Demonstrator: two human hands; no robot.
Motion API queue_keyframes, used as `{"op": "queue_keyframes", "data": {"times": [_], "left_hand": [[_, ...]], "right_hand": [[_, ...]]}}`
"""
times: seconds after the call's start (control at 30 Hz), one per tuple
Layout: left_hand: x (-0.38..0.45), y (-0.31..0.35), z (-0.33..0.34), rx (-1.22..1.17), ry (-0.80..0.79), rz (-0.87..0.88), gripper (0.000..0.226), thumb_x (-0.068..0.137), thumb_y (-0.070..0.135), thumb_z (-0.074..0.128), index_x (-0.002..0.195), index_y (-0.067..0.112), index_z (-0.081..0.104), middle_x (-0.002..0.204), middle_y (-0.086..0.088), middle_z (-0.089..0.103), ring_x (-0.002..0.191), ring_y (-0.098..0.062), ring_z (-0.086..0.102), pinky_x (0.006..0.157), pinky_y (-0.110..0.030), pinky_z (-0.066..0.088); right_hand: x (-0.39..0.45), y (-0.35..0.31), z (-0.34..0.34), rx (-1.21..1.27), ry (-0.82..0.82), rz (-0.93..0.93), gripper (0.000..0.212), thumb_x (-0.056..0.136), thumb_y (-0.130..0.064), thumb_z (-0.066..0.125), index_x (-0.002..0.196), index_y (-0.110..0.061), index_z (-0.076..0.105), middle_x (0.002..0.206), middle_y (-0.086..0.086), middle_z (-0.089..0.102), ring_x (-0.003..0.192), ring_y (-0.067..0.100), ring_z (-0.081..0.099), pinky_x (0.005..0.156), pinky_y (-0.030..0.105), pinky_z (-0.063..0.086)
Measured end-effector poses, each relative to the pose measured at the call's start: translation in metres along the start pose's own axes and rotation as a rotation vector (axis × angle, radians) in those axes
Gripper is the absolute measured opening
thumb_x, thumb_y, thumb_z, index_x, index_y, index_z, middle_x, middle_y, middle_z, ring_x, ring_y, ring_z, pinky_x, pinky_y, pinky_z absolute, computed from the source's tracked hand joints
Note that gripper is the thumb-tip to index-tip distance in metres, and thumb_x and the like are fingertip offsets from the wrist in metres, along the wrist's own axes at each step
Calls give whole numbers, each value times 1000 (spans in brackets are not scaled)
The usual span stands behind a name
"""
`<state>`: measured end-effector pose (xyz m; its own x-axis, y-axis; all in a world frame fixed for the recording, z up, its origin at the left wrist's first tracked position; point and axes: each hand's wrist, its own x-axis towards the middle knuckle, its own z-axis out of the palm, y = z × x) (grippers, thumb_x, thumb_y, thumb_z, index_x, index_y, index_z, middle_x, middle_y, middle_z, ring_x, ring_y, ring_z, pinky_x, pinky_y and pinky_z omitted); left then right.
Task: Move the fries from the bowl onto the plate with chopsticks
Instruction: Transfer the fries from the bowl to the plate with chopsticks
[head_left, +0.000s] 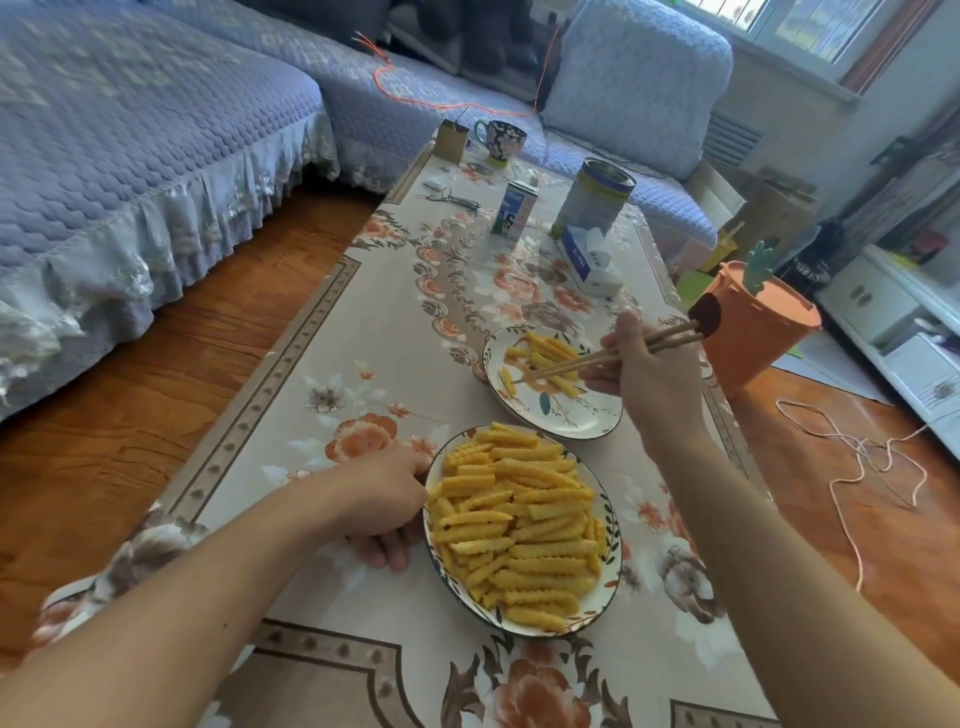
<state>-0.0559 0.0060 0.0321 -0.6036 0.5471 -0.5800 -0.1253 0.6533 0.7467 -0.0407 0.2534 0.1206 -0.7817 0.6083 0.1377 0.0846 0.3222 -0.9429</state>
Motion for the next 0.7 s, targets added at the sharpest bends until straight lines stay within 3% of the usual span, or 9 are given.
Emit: {"op": "queue_keyframes", "data": {"times": [0.2, 0.33, 0.47, 0.57, 0.7], "left_hand": [[-1, 0, -3, -19, -23, 9, 21, 97, 25, 57, 115, 24, 66, 90, -11, 73, 64, -26, 75, 60, -37, 63], [1, -2, -2, -16, -10, 7, 22, 99, 23, 52, 116, 23, 65, 90, -11, 73, 64, -26, 75, 59, -37, 63], [2, -2, -2, -7, 2, 3, 24, 101, 20, 46, 117, 22, 64, 90, -12, 73, 64, -26, 75, 58, -37, 63], [0, -1, -1, 1, 5, 9, 25, 101, 19, 46, 116, 23, 65, 90, -13, 73, 63, -26, 75, 58, -37, 63], [-4, 0, 1, 3, 10, 28, 22, 100, 24, 51, 116, 22, 66, 89, -13, 73, 61, -24, 74, 58, -36, 63]], "right_hand": [[3, 15, 21, -80, 28, -18, 39, 105, -36, 55, 79, -9, 69, 71, 18, 74, 65, 32, 76, 67, 43, 65], [-11, -4, -2, -24, 33, -50, 45, 107, -34, 50, 85, 1, 69, 62, 13, 71, 56, 27, 73, 60, 40, 64], [-49, -42, -31, 72, -206, -70, 46, 104, -34, 48, 81, 1, 66, 65, 18, 71, 58, 35, 71, 59, 39, 64], [-79, -53, -38, 0, -371, -107, 47, 95, -37, 48, 80, 3, 66, 66, 24, 68, 57, 38, 70, 58, 42, 63], [-97, -52, -37, -125, -467, -172, 40, 93, -33, 52, 82, 1, 70, 69, 22, 69, 56, 32, 72, 58, 37, 63]]}}
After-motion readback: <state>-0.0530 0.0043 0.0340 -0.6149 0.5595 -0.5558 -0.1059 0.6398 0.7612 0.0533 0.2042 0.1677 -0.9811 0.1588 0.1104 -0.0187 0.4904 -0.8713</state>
